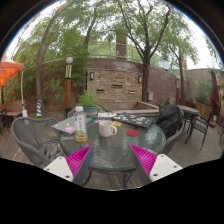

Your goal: Pour water

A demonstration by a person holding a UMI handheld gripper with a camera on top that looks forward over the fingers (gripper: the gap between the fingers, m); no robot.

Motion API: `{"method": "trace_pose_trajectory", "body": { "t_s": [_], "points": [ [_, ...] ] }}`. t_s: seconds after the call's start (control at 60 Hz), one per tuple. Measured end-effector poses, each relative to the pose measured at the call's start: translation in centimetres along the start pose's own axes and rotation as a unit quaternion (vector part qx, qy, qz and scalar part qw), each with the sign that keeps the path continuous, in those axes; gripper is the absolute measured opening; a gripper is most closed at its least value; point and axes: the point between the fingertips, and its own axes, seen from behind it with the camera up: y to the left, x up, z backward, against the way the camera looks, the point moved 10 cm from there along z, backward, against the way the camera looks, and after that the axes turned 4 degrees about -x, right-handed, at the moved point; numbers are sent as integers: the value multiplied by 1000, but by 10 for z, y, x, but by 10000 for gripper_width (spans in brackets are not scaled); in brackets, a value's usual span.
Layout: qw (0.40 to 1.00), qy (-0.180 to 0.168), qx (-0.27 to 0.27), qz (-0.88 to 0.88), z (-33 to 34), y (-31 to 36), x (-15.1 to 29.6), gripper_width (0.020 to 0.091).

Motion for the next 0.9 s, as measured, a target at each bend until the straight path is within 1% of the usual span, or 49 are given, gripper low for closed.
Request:
{"method": "trace_pose_trajectory", "body": {
  "t_s": [0.133, 0.25, 0.333, 0.45, 0.517, 0.683, 0.817, 0.9],
  "points": [
    [1000, 11, 7, 0, -11, 10, -5, 828],
    [1000, 13, 21, 5, -48, 29, -10, 829],
    [999, 6, 36, -3, -78, 54, -11, 828],
    [998, -26, 58, -16, -123, 99, -7, 829],
    [997, -34, 62, -22, -151, 123, -6, 828],
    [998, -43, 47, -20, -209, 174, 5, 824],
    [999, -40, 30, -16, -250, 190, 10, 828],
    [999, -44, 18, -8, -271, 195, 17, 826]
  ]
}}
